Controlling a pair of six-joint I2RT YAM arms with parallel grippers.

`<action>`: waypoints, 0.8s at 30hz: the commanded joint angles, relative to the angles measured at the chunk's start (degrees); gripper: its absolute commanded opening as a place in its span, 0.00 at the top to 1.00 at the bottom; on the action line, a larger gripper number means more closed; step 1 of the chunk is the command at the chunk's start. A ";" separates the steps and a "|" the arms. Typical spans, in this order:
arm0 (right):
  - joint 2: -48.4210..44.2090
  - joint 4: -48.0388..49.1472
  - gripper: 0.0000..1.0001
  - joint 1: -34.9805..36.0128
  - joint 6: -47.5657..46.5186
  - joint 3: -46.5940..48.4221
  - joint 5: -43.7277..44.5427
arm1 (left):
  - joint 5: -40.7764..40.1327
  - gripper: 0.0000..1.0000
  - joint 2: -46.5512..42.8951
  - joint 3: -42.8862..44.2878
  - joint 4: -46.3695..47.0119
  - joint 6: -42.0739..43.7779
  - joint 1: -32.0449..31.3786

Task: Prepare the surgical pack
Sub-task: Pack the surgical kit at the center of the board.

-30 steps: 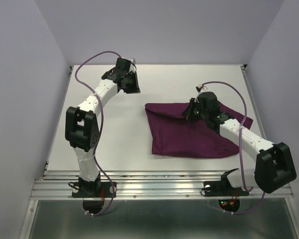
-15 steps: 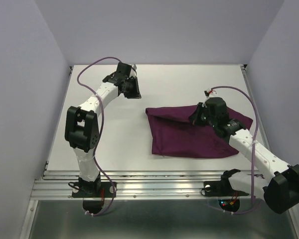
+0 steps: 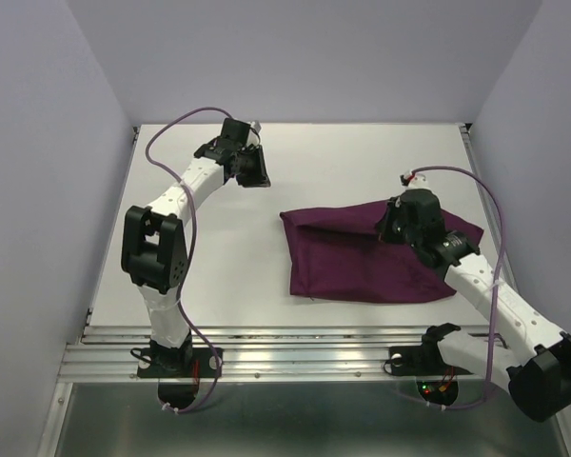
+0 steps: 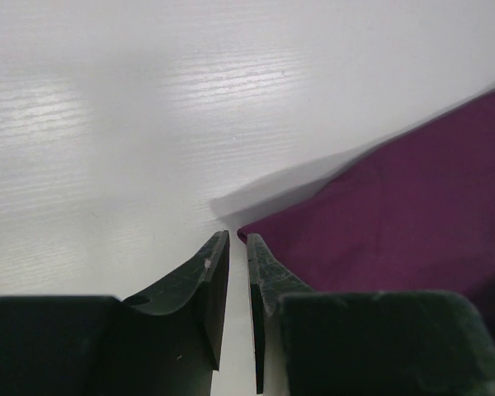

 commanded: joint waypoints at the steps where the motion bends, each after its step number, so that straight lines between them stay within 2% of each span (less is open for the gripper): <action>1: -3.08 -3.39 0.99 0.51 0.36 1.32 3.51 | 1.60 0.74 -4.34 -0.12 0.43 -0.38 -0.23; 6: -3.26 -3.92 0.99 0.51 3.52 -2.54 2.54 | 2.30 0.74 -5.22 -1.08 0.25 -0.47 -0.23; 12: -3.43 -4.97 0.98 0.51 11.67 -7.91 3.51 | 3.97 0.74 -6.54 -4.33 0.95 -1.17 -0.58; 13: -3.26 -4.97 0.92 0.51 12.39 -8.44 3.60 | 4.24 0.74 -6.63 -4.78 1.13 -1.35 -0.76; 14: -3.17 -4.97 0.79 0.51 13.36 -9.14 4.03 | 5.11 0.73 -6.80 -5.91 1.83 -1.79 -1.19; 16: -2.82 -5.06 0.69 0.51 13.80 -9.41 4.91 | 5.91 0.73 -6.89 -6.97 2.97 -2.32 -1.89; 18: -2.38 -5.15 0.48 0.51 14.07 -9.15 6.05 | 6.08 0.71 -6.63 -7.94 3.24 -3.02 -2.69; 19: -2.21 -5.32 0.45 0.51 13.98 -8.80 6.41 | 6.00 0.70 -6.37 -8.12 3.41 -3.46 -3.21; 20: -2.20 -5.41 0.36 0.51 14.07 -8.01 7.02 | 6.00 0.68 -6.19 -8.90 3.94 -4.68 -4.26; 21: -2.12 -5.41 0.33 0.51 13.98 -7.57 7.46 | 6.00 0.64 -6.28 -9.26 4.38 -5.39 -4.88; 24: -2.29 -4.71 0.32 0.51 13.72 -5.98 7.73 | 6.34 0.62 -6.45 -10.92 6.75 -7.41 -7.25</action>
